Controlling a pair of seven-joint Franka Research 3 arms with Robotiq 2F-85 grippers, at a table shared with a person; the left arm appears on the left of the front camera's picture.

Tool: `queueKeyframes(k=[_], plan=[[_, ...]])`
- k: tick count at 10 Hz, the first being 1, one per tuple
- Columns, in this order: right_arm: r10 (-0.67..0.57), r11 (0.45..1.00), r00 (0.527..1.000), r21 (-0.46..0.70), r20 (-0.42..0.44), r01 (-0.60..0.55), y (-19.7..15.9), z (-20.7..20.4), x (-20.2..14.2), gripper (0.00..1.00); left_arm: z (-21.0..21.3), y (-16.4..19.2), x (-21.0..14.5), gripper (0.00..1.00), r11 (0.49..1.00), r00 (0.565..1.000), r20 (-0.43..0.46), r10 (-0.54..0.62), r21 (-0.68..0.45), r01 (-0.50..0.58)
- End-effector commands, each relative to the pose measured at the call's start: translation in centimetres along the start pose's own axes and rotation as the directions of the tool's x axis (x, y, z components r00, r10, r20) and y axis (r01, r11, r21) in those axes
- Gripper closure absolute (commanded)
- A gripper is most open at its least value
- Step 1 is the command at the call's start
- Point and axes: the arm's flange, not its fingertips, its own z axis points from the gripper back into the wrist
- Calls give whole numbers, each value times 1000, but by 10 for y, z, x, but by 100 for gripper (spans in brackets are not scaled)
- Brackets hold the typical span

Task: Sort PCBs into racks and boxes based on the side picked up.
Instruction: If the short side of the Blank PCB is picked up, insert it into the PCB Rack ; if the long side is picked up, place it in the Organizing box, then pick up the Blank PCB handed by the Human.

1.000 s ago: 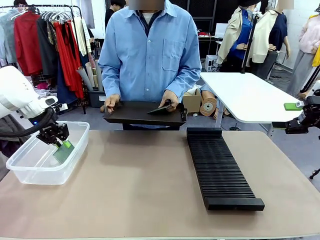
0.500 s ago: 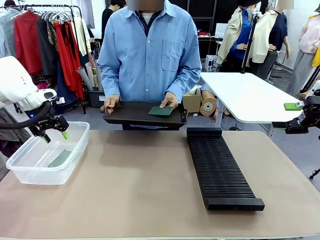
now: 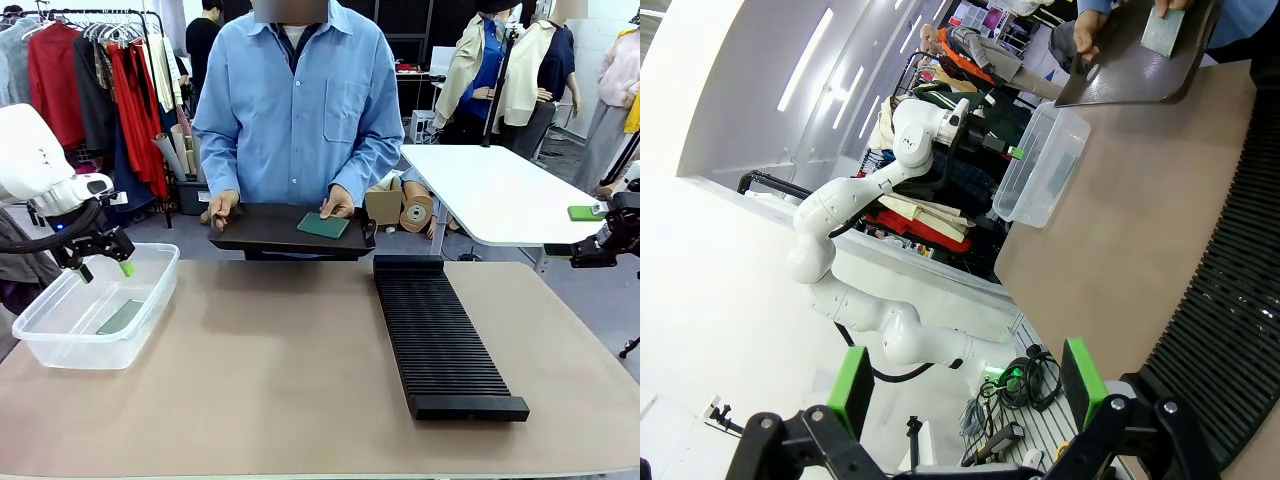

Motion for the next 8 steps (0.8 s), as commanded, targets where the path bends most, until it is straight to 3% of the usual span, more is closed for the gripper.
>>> queueKeyframes(k=[1, 6, 8], plan=[[7, 1000, 1000, 5, -3, -7, 2, 1, 0, 0, 0, -3, -5, 0, 1000, 1000, -6, 7, 7, -7], [7, 1000, 1000, 5, -3, -7, 2, 1, 0, 0, -3, -3, -4, 0, 1000, 1000, -5, 4, -11, -4], [7, 1000, 1000, 5, -3, -7, 2, 1, 0, 0, 16, 3, -14, 0, 989, 999, 54, 2, -148, 6]])
